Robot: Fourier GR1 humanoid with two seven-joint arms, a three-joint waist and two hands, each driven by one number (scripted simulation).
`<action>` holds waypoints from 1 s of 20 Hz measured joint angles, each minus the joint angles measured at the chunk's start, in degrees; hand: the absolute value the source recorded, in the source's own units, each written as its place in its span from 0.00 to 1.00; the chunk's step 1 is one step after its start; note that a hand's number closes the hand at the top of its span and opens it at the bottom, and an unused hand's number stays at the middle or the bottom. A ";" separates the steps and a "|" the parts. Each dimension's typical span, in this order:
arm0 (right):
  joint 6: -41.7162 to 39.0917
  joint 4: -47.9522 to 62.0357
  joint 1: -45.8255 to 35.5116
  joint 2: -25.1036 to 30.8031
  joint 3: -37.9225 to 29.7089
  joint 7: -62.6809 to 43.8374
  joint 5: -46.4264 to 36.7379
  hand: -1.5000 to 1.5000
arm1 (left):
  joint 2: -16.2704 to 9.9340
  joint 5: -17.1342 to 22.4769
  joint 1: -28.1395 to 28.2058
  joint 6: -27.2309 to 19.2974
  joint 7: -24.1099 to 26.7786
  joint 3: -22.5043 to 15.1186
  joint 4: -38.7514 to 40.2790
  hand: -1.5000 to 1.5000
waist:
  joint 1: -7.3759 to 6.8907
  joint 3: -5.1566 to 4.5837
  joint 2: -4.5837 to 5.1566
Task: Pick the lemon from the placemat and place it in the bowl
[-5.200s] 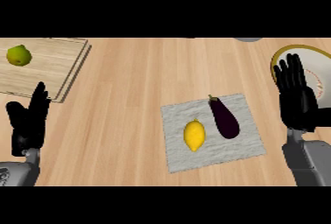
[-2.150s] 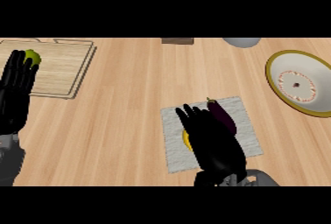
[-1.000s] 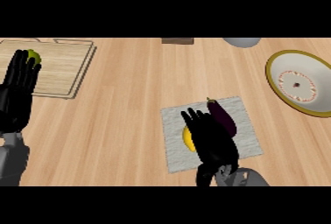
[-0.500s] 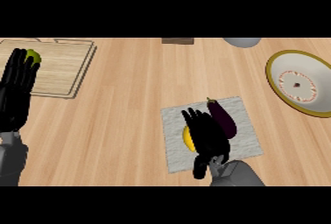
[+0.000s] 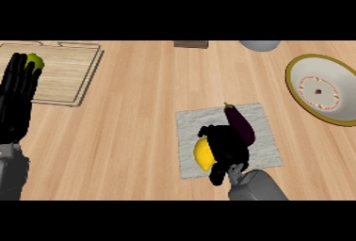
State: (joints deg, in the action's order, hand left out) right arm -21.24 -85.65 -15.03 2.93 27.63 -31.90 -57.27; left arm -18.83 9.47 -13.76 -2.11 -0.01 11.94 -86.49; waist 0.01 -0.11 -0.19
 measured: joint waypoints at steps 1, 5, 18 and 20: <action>0.72 0.61 -0.47 0.23 -0.41 1.24 -0.39 1.00 | 0.25 -0.16 0.25 0.02 0.16 -0.04 -0.21 0.50 | -0.02 0.00 -0.01; 2.66 1.88 -1.31 -0.02 -0.79 3.84 -2.44 1.00 | -0.19 -0.09 -1.77 0.93 0.91 0.99 2.58 0.50 | 0.02 -0.02 -0.04; 5.49 4.91 9.00 29.29 -27.80 20.68 5.75 1.00 | -0.57 -0.26 1.55 -0.52 1.53 4.02 1.73 0.50 | 6.32 0.50 -0.04; 5.83 8.01 10.26 34.56 -33.09 24.82 8.01 1.00 | -0.73 -0.17 1.87 -0.65 1.62 4.41 1.44 0.50 | 6.53 0.62 0.02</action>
State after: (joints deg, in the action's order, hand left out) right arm -15.41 -77.64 -4.77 37.49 -5.46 -7.08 -49.26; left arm -19.56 9.31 -11.90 -2.75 1.61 16.35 -85.05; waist 6.54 0.51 -0.16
